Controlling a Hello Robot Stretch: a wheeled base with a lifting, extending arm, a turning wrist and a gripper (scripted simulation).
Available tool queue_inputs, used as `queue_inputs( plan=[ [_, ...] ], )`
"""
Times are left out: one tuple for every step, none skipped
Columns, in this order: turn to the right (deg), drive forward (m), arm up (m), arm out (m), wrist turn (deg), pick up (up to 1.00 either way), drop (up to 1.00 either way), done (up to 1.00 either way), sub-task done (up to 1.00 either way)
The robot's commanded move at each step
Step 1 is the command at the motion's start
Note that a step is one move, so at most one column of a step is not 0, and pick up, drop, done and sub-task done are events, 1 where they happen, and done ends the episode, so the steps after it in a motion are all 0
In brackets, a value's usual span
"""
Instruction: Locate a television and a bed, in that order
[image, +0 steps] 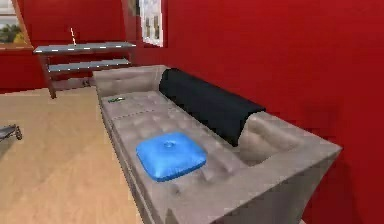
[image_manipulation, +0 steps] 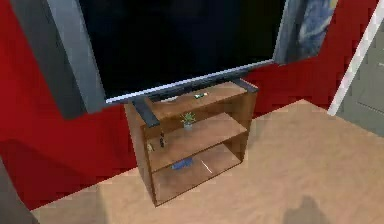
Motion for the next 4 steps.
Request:
queue_inputs(
  plan=[
    [-45.0,0.00,0.00,0.00,0.0,0.00,0.00,0.00,0.00],
    [-15.0,0.00,0.00,0.00,0.0,0.00,0.00,0.00,0.00],
    [0.0,0.25,0.00,0.00,0.0,0.00,0.00,0.00,0.00],
    [24.0,0.00,0.00,0.00,0.0,0.00,0.00,0.00,0.00]
  ],
)
